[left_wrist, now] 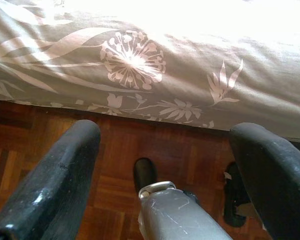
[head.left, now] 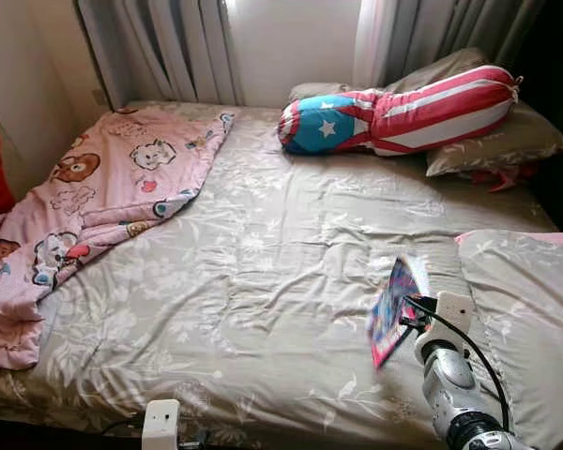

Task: Clean up the room

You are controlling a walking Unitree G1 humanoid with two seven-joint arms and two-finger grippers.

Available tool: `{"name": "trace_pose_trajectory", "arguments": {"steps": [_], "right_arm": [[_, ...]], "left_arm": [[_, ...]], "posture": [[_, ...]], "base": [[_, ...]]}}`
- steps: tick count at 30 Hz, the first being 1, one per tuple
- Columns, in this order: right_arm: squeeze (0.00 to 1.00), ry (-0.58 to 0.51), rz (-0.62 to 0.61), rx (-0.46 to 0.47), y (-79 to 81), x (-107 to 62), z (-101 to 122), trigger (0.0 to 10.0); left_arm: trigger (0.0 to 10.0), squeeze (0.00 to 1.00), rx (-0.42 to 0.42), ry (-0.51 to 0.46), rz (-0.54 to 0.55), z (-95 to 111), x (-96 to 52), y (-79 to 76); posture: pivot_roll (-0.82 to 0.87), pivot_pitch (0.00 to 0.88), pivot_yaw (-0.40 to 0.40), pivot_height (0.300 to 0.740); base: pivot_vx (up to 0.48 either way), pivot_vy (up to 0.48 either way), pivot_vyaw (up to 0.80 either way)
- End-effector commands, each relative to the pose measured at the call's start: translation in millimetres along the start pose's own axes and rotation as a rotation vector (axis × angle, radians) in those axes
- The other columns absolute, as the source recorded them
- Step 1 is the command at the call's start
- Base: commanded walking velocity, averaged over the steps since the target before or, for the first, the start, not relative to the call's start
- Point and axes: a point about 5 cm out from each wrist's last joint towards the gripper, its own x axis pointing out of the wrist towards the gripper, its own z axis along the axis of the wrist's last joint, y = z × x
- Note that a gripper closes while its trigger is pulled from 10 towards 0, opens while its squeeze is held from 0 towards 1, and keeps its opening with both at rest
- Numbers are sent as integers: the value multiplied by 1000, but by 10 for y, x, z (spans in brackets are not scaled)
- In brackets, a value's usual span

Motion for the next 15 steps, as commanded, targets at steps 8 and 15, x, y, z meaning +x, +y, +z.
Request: {"name": "trace_pose_trajectory", "arguments": {"steps": [8, 15], "right_arm": [[0, -42, 25, 2, 17, 23, 99, 10000], [0, -36, 48, -7, 44, 10, 66, 10000]], "left_arm": [[10000, 0, -20, 15, 11, -47, -19, 41], [10000, 0, -29, 20, 20, -60, -28, 75]], "posture": [[-149, 59, -37, 740], [-149, 65, -41, 740]], "base": [[0, 0, 0], [0, 0, 0]]}}
